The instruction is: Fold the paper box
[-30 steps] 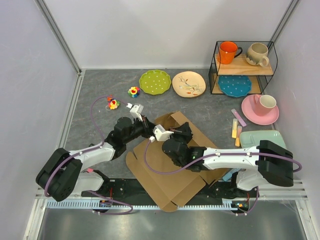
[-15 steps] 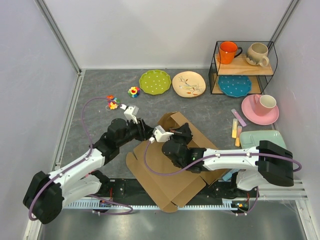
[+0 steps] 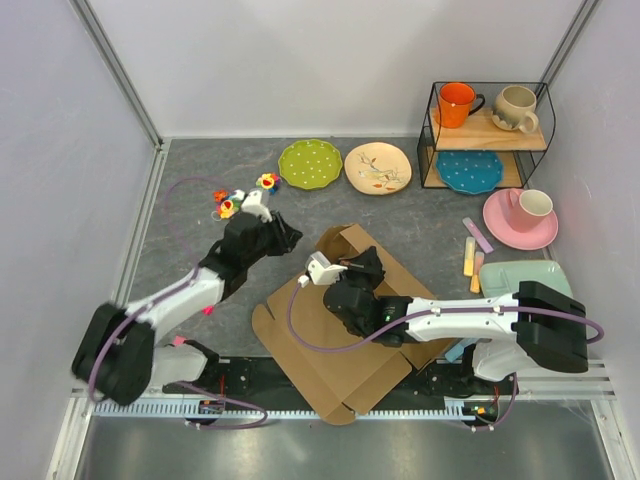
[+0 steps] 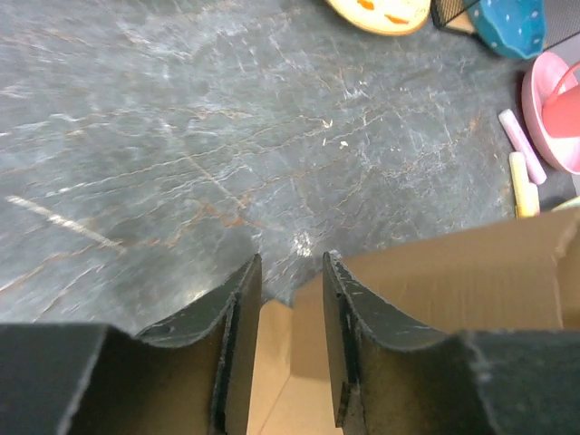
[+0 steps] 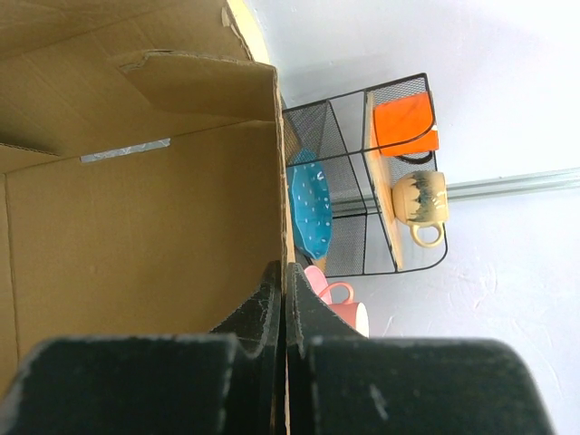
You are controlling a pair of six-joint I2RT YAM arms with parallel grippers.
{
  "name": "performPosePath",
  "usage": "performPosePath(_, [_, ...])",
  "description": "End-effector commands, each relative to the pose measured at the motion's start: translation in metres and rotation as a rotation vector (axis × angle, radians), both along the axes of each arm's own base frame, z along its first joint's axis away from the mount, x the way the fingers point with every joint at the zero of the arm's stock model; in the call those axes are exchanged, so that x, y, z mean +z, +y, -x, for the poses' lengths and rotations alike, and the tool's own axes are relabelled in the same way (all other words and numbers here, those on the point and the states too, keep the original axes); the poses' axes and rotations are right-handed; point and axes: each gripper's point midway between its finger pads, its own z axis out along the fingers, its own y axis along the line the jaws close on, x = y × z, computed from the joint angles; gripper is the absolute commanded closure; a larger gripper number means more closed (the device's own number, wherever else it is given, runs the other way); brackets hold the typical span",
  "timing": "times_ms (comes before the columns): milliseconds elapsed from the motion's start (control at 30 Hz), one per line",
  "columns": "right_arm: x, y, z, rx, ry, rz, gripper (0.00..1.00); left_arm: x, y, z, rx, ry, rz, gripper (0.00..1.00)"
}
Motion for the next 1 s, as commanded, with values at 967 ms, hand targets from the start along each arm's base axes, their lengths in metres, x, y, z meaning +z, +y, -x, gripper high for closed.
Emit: performPosePath(967, [-0.014,0.016,0.009,0.07,0.066,-0.007,1.0,0.026,-0.079,0.055,-0.33,-0.33,0.286,0.5])
